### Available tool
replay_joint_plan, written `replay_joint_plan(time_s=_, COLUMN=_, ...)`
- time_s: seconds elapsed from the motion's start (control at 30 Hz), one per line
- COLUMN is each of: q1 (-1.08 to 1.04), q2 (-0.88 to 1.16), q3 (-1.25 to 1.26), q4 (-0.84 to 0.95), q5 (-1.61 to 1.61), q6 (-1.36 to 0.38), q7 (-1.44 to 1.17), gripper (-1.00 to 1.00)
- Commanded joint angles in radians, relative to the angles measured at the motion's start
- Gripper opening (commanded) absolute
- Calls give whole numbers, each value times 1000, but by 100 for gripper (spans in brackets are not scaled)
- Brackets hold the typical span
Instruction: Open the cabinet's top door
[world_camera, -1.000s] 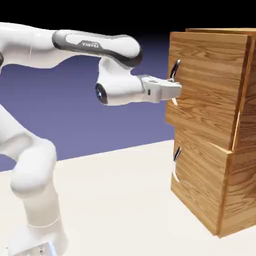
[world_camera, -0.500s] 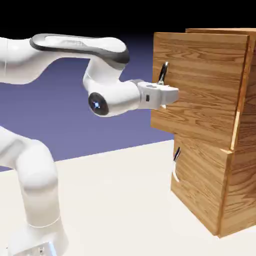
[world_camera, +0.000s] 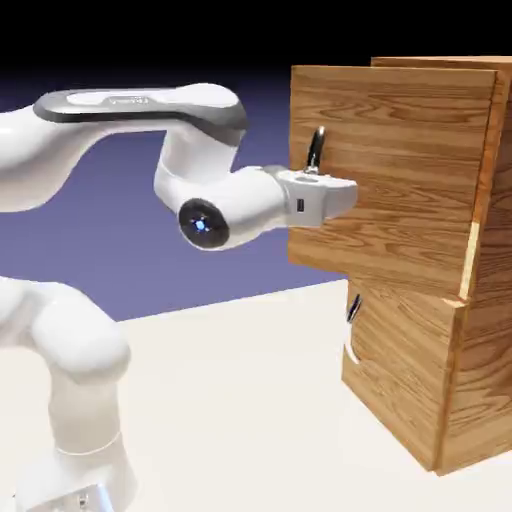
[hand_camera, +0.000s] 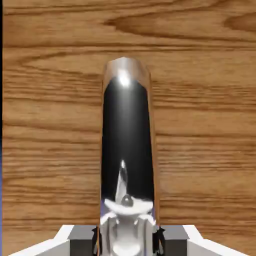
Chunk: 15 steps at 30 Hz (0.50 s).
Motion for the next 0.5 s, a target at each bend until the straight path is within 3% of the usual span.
replay_joint_plan(time_s=0.0, q1=-11, q2=-8, q3=-19, q4=-3, q5=-37, q6=-32, q7=23, gripper=-100)
replay_joint_plan(time_s=0.47, q1=-38, q2=19, q3=-403, q4=155, q5=-540, q6=-625, q7=179, gripper=-100)
